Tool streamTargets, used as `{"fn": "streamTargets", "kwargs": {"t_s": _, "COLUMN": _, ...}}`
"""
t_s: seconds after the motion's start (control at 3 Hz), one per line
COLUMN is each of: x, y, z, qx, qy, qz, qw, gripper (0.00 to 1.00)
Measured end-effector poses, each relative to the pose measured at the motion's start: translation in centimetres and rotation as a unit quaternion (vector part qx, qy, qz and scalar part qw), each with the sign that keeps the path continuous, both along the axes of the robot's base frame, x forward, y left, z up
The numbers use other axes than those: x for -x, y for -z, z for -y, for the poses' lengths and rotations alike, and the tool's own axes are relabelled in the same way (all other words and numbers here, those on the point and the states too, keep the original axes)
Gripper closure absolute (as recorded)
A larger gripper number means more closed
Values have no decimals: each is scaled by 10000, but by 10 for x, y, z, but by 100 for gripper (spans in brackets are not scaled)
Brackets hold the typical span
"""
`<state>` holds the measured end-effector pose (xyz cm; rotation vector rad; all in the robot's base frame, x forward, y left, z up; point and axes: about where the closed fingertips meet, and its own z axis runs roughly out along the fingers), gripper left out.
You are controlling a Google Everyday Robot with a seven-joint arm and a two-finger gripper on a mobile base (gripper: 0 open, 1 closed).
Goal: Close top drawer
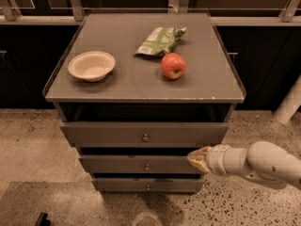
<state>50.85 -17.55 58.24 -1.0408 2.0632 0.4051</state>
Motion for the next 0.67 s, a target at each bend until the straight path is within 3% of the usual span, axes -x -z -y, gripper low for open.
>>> {"fn": "streamTargets", "kwargs": {"t_s": 0.33, "x": 0, "y": 0, "z": 0, "qx": 0, "qy": 0, "qz": 0, "qw": 10000, "gripper": 11}}
{"fn": "streamTargets", "kwargs": {"t_s": 0.67, "x": 0, "y": 0, "z": 0, "qx": 0, "qy": 0, "qz": 0, "qw": 10000, "gripper": 0}}
